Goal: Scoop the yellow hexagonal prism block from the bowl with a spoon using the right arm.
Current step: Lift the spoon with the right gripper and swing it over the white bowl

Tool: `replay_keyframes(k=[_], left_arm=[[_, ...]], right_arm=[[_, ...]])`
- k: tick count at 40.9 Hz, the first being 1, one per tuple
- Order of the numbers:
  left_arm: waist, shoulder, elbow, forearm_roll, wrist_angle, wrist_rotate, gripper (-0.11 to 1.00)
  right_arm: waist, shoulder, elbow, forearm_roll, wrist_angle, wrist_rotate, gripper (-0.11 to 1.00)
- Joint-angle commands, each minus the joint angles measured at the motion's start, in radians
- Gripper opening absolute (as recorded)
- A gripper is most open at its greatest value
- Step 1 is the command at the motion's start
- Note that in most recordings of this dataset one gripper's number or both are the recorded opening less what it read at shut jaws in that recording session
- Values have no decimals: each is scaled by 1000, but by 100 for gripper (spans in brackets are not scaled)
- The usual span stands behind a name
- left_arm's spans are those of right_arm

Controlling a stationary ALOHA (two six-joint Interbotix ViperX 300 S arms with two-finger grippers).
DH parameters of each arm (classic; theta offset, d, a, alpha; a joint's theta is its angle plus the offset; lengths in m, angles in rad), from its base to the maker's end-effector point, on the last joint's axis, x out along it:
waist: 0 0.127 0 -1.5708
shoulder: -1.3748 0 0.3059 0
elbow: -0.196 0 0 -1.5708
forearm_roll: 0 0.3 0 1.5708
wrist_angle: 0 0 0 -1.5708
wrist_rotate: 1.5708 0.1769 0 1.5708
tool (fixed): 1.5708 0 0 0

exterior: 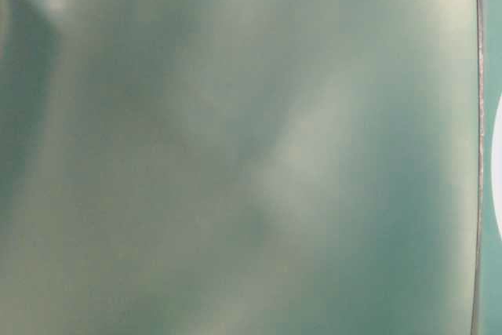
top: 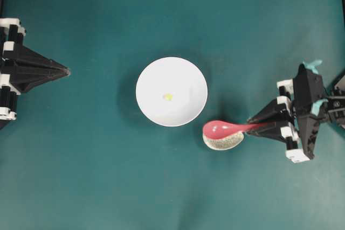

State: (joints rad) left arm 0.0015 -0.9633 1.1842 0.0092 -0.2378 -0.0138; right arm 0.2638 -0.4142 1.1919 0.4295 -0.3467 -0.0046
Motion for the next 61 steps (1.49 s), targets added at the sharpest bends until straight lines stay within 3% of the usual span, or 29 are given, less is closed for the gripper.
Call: replay_keyframes(k=[1, 24, 41, 47, 61], left_arm=[[-2, 8, -28, 2, -11, 0, -1], [-2, 6, -28, 3, -12, 0, -1], [0, 6, -28, 3, -12, 2, -1], [0, 6, -28, 2, -11, 2, -1], [0, 6, -28, 3, -11, 2, -1]], right_arm=[[-35, -34, -51, 0, 72, 0, 22], [-285, -29, -293, -2, 514, 8, 22], [-408, 121, -540, -2, 894, 18, 22], [-425, 192, -632, -6, 1008, 58, 22], [-430, 318, -781, -143, 1233, 216, 22]])
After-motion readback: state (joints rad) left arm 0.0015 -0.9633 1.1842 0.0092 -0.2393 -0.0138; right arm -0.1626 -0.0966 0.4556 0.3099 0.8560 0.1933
